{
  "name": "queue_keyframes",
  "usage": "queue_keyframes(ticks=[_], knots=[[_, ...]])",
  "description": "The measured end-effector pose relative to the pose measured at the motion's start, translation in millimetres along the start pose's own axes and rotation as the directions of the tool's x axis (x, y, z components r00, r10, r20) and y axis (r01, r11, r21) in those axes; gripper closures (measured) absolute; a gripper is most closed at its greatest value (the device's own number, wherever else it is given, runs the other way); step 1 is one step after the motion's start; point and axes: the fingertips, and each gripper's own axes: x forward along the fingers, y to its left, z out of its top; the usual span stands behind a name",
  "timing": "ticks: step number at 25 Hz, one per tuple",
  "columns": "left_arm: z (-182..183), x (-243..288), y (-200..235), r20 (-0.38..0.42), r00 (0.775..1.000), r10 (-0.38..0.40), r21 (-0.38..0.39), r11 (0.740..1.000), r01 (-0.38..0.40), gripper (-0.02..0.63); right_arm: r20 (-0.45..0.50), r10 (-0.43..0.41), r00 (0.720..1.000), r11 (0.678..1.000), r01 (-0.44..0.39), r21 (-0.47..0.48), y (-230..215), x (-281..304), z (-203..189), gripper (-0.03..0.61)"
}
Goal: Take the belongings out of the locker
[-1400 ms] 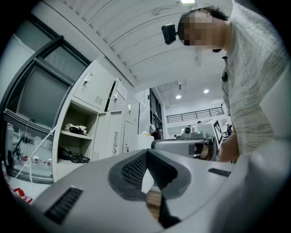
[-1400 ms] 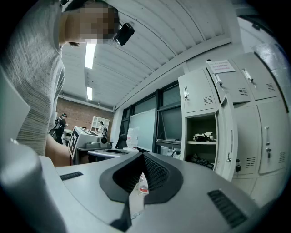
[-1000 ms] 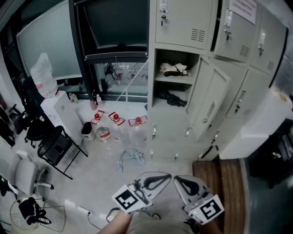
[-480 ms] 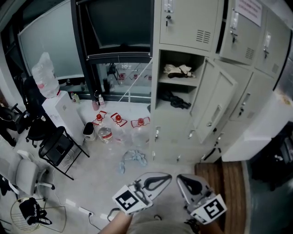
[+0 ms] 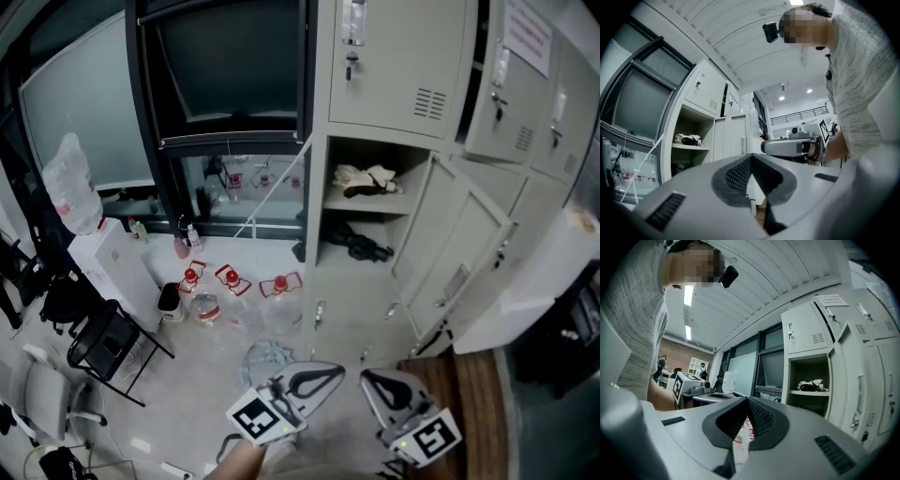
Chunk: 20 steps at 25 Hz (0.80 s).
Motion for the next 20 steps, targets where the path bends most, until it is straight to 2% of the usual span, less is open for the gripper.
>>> queue_keyframes(ticks=[7, 10, 12, 16, 20], knots=[[11, 25, 92, 0.011, 0.996, -0.090, 0.070, 0.994, 0.089, 0.611, 0.020, -0.061, 0.998, 0.998, 0.062, -0.025, -54, 76, 21, 0.577], [17, 31, 127, 0.016, 0.994, -0.112, 0.123, 0.986, 0.109, 0.611, 0.035, -0.091, 0.995, 0.995, 0.093, -0.039, -71, 104, 28, 0.577], [19, 33, 147, 0.015, 0.993, -0.121, 0.129, 0.985, 0.118, 0.611, 0.026, -0.117, 0.993, 0.992, 0.118, -0.040, -81, 121, 28, 0.577], [25, 40, 176, 0.019, 0.986, -0.163, 0.172, 0.972, 0.157, 0.611, 0.012, -0.143, 0.990, 0.988, 0.143, -0.055, -94, 147, 28, 0.575], [25, 49, 193, 0.009, 0.981, -0.193, 0.211, 0.959, 0.187, 0.611, -0.030, -0.121, 0.992, 0.987, 0.117, -0.112, -100, 166, 26, 0.575]])
